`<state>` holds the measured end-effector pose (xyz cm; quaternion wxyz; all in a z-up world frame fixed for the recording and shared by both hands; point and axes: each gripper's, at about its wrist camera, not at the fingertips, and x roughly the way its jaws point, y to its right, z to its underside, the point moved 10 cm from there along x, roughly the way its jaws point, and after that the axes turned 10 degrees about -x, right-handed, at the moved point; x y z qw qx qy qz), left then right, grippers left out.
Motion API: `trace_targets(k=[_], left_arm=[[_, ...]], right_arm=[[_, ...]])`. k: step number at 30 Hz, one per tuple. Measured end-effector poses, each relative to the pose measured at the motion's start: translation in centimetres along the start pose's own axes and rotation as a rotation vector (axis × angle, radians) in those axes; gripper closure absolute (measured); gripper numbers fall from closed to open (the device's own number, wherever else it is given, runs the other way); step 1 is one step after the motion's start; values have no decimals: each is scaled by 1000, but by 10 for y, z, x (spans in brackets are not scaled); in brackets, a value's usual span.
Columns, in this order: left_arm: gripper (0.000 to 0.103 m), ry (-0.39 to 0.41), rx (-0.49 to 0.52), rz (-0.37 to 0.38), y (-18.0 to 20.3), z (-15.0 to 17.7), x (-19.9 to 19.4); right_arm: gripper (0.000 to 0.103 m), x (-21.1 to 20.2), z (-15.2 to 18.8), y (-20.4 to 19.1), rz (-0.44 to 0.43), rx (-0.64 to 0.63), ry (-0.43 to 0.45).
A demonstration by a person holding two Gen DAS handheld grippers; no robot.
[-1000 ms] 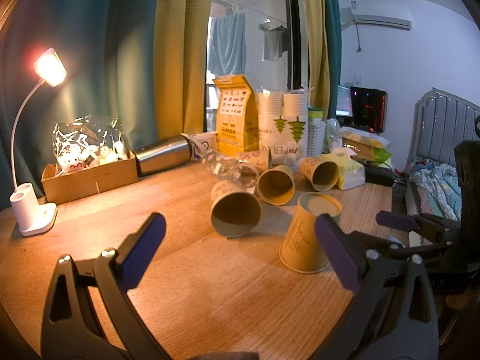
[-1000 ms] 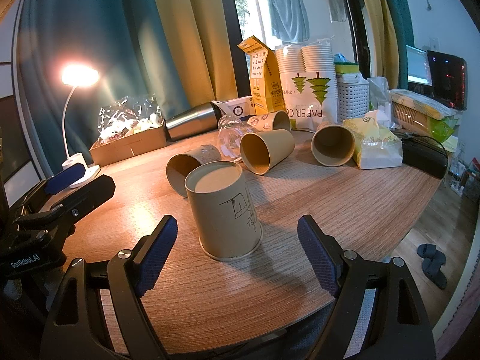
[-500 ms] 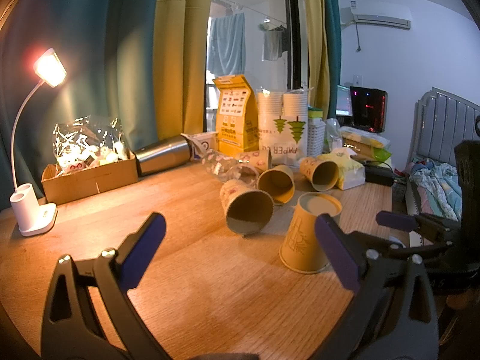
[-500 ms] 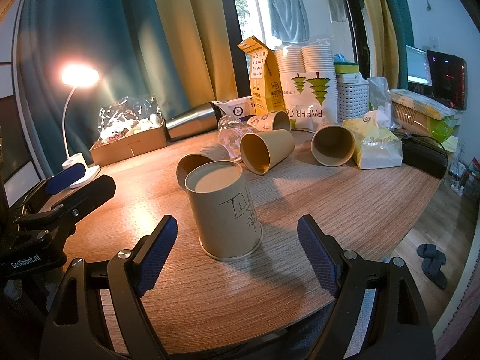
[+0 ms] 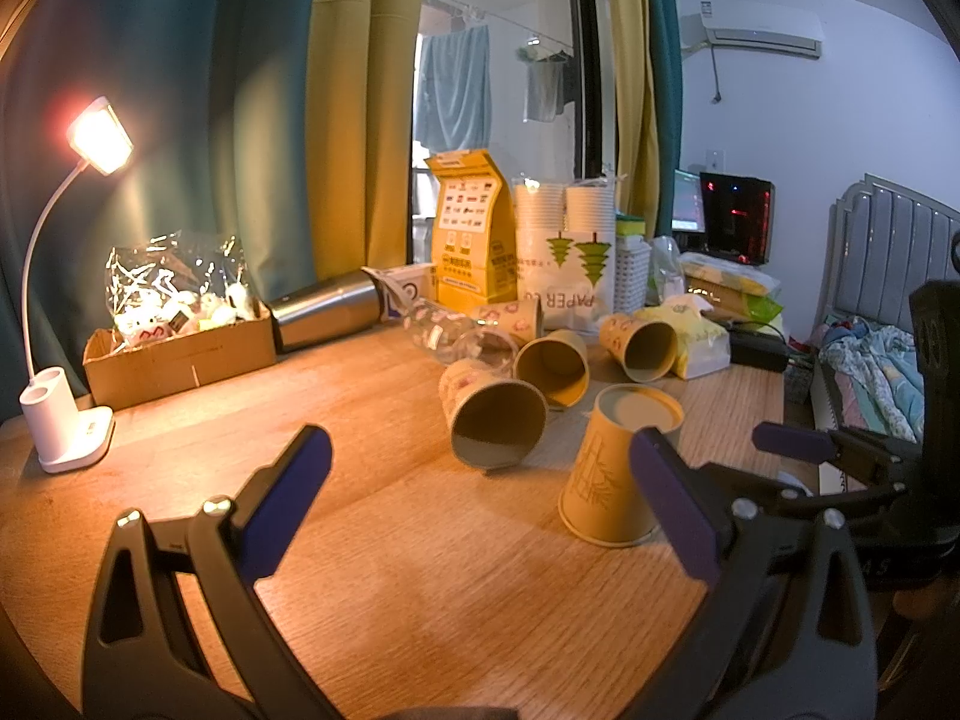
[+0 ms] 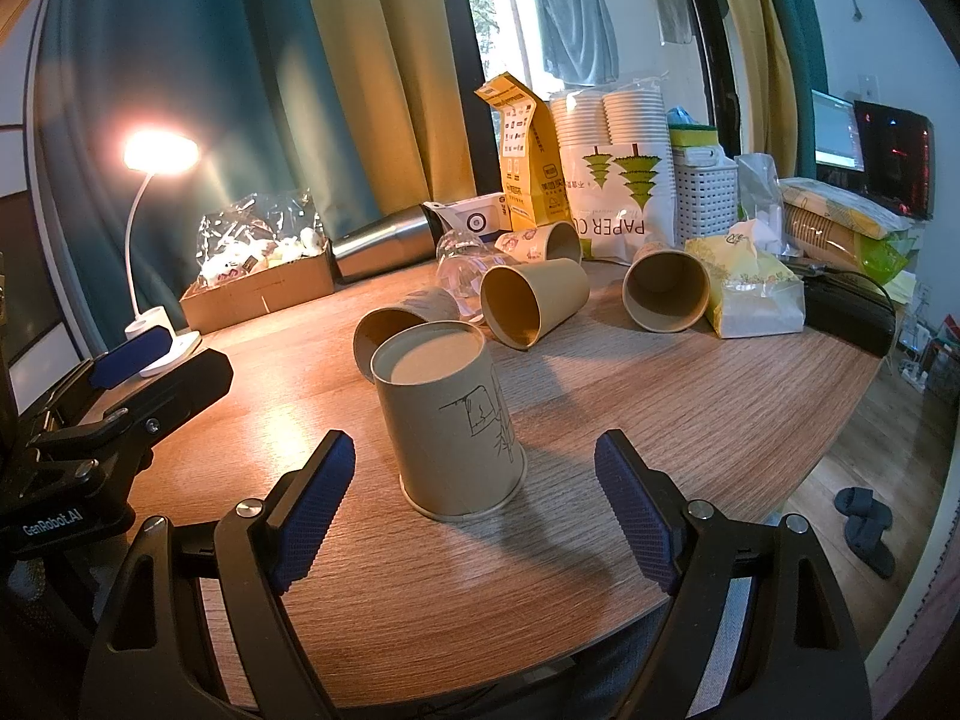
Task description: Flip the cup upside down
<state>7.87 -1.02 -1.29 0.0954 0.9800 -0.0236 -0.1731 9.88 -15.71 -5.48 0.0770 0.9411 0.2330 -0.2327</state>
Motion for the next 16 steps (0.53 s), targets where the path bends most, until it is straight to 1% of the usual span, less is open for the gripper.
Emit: trace_targets(k=[16], left_arm=[[2,7,1,11,0,0,-1]], right_arm=[[18,0,-1,-1,-3,0,1]])
